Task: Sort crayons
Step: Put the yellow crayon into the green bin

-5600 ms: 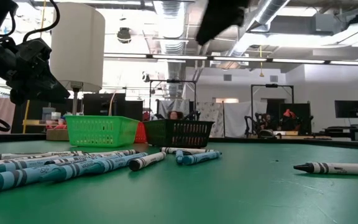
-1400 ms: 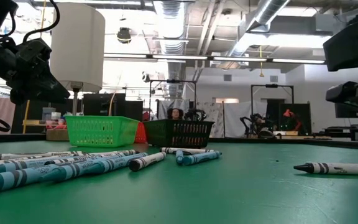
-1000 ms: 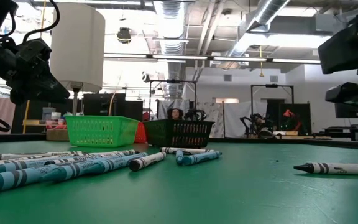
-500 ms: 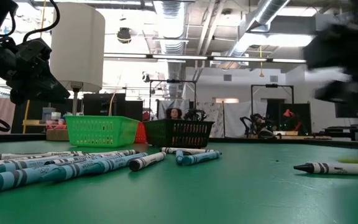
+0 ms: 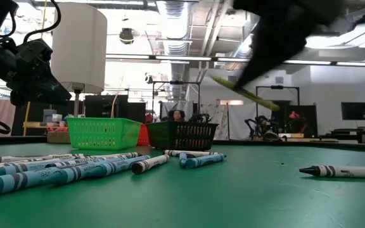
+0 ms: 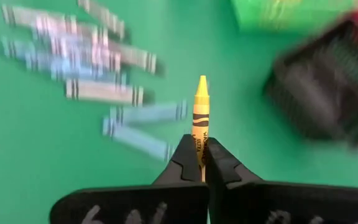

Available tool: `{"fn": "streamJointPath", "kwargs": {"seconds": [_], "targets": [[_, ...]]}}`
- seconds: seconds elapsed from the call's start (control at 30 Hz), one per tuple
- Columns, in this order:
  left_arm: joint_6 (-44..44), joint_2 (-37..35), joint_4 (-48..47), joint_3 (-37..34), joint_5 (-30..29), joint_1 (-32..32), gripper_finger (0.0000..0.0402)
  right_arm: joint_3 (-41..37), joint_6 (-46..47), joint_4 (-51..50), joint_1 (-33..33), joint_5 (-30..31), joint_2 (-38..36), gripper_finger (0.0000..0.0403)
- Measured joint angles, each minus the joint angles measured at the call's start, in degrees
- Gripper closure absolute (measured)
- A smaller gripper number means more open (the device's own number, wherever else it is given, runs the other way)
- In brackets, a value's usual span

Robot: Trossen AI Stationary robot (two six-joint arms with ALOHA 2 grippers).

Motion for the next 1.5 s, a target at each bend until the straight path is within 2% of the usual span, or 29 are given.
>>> {"fn": "streamJointPath", "kwargs": {"seconds": [0.23, 0.5, 0.83, 0.97, 1.1, 1.27, 1.5], "targets": [[0.0, 0.0, 0.0, 0.0, 0.0, 0.0, 0.0265, 0.1, -15.1, 20.8, -6.0, 0.7, 1.1, 0.0401], [0.0, 0.0, 0.0, 0.0, 0.0, 0.0, 0.0265, 0.2, -27.3, 42.0, -12.6, 0.7, 3.6, 0.0401], [0.0, 0.0, 0.0, 0.0, 0.0, 0.0, 0.0265, 0.3, -28.6, 59.2, -18.0, -3.9, 12.6, 0.0401], [0.0, 0.0, 0.0, 0.0, 0.0, 0.0, 0.0265, 3.4, -28.3, 59.8, -19.6, -5.1, 16.6, 0.0401], [0.0, 0.0, 0.0, 0.0, 0.0, 0.0, 0.0265, 8.8, -28.9, 59.8, -21.3, -9.9, 21.0, 0.0401], [0.0, 0.0, 0.0, 0.0, 0.5, 0.0, 0.0265, 16.4, -31.1, 57.4, -23.0, -11.7, 25.9, 0.0401], [0.0, 0.0, 0.0, 0.0, 1.0, 0.0, 0.0265, 18.3, -31.6, 55.6, -24.8, -14.5, 29.1, 0.0401]]}}
